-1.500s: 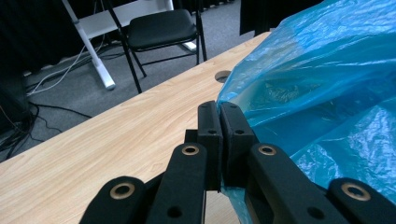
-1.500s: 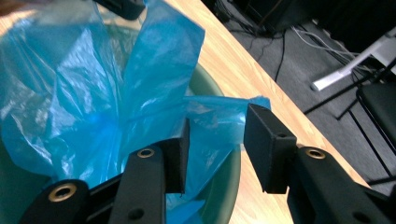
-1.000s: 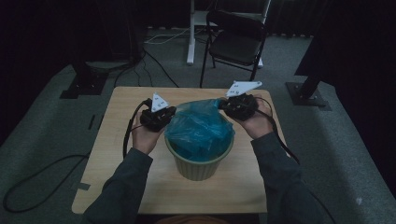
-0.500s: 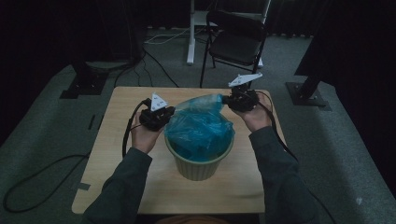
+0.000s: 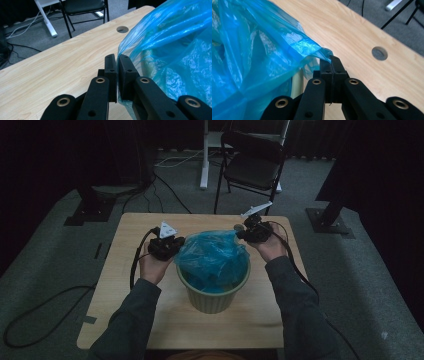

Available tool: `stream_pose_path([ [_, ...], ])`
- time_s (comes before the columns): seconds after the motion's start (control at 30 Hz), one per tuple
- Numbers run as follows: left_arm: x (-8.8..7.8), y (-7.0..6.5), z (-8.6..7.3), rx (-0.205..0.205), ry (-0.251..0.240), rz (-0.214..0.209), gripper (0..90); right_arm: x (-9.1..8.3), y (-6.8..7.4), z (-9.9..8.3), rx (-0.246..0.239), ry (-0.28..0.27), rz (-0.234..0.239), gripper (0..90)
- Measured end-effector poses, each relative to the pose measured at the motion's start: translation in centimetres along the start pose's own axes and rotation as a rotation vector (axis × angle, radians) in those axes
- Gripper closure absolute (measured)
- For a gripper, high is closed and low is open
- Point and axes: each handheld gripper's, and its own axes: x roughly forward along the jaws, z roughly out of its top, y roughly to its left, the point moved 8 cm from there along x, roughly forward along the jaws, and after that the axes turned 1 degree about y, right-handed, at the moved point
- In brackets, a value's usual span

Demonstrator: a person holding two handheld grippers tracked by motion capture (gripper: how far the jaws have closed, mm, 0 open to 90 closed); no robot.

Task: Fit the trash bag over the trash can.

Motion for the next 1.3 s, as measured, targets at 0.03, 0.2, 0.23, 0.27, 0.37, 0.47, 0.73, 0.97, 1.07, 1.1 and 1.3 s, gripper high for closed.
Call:
stream_pose_path([
  [0.03, 0.0, 0.0, 0.0, 0.003, 0.000, 0.001, 85.9, -0.1, 0.1, -0.1, 0.015, -0.004, 0.011, 90.0],
  [0.2, 0.1, -0.1, 0.0, 0.003, 0.001, 0.002, 86.0, -1.9, 0.4, 0.2, 0.036, -0.075, 0.005, 76.0],
  [0.23, 0.1, -0.1, 0.0, 0.003, 0.002, 0.000, 86.0, -2.6, 0.2, 0.2, 0.041, -0.102, 0.001, 72.5],
  [0.27, 0.1, -0.2, 0.0, 0.002, 0.001, 0.001, 86.0, -3.0, 0.1, 0.2, 0.050, -0.114, -0.003, 70.8],
  [0.37, 0.2, -0.2, 0.0, 0.004, 0.004, 0.002, 86.0, -3.4, 0.3, 0.1, 0.063, -0.135, 0.033, 70.6],
  [0.47, 0.3, -0.3, 0.1, 0.006, 0.004, 0.000, 86.0, -3.1, 1.5, 0.1, 0.033, -0.134, 0.089, 67.9],
  [0.73, 0.3, -0.3, 0.1, 0.007, 0.003, -0.004, 86.0, -0.7, 2.2, 0.6, 0.023, -0.096, 0.147, 66.7],
  [0.97, 0.3, -0.3, 0.0, 0.004, 0.003, -0.007, 86.0, -0.8, 1.6, 1.1, 0.067, -0.118, 0.155, 90.0],
  [1.07, 0.3, -0.3, 0.0, 0.001, 0.002, -0.008, 85.9, -0.9, 0.9, 0.9, 0.082, -0.099, 0.124, 90.0],
  [1.1, 0.2, -0.3, 0.0, -0.003, -0.001, -0.008, 85.9, -0.8, 0.7, 0.7, 0.083, -0.086, 0.108, 90.0],
  [1.3, 0.0, 0.0, -0.6, -0.007, 0.009, -0.012, 86.0, -0.7, 0.1, -0.8, 0.101, -0.038, 0.077, 90.0],
])
